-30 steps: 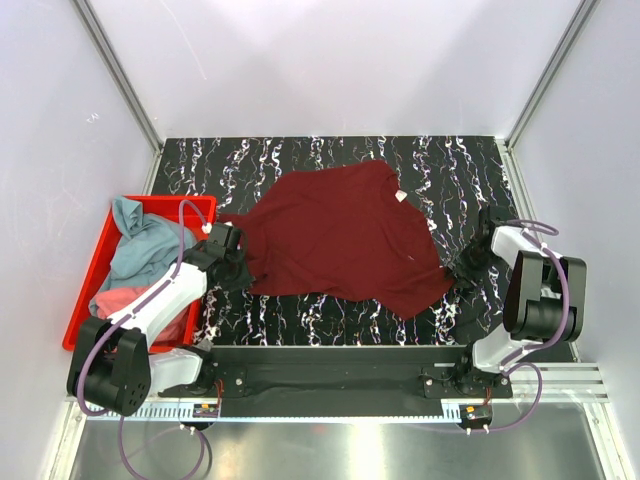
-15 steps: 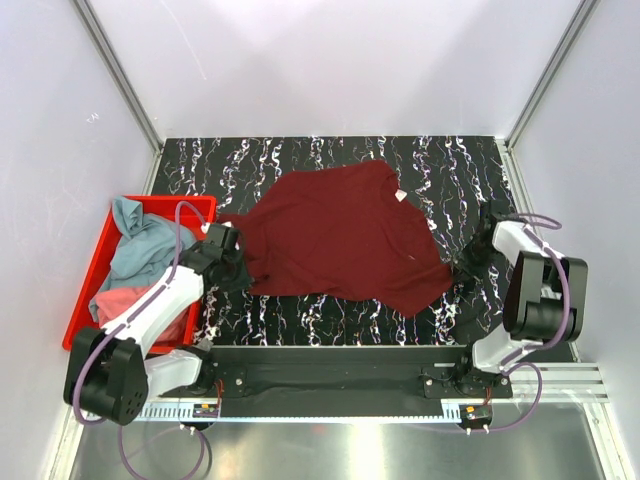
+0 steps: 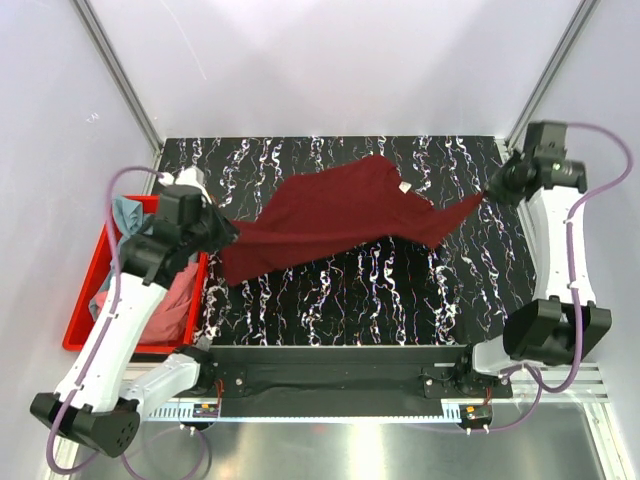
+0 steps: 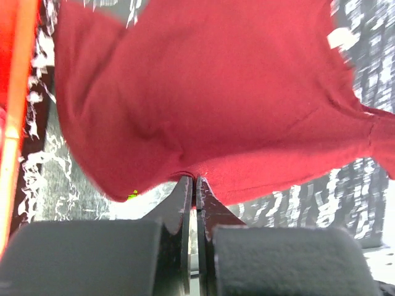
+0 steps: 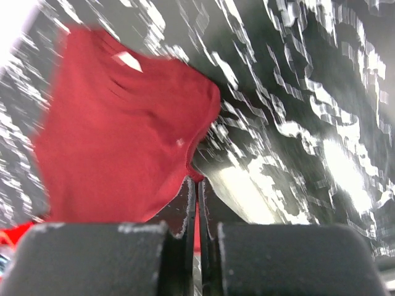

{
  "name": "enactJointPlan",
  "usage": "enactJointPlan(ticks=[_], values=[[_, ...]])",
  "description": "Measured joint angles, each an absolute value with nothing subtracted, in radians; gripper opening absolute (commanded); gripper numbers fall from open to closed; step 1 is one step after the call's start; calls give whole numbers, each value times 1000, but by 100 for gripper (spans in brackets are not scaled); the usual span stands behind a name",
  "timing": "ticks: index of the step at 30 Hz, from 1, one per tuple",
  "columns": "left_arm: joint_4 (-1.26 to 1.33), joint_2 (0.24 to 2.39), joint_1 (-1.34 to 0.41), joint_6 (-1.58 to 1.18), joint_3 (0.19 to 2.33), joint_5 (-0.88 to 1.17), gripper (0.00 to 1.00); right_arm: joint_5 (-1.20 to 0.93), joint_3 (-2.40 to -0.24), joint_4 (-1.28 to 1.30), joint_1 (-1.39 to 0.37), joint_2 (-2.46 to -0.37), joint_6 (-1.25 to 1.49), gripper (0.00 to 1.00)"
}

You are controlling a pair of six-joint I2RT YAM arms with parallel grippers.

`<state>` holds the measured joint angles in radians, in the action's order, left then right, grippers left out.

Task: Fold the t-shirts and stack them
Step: Flatten the tshirt out

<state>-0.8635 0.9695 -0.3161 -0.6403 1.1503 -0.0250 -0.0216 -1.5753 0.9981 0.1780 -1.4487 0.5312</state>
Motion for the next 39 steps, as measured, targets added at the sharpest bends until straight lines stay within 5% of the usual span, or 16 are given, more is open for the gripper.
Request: enactJointPlan(ticks=[16, 39], values=[[-1016, 1069, -312, -564, 1860, -231, 0, -75, -2484, 1136, 207, -1625, 591, 0], [-697, 802, -308, -324, 2001, -32, 0, 36, -2571, 670, 212, -1036, 456, 0]])
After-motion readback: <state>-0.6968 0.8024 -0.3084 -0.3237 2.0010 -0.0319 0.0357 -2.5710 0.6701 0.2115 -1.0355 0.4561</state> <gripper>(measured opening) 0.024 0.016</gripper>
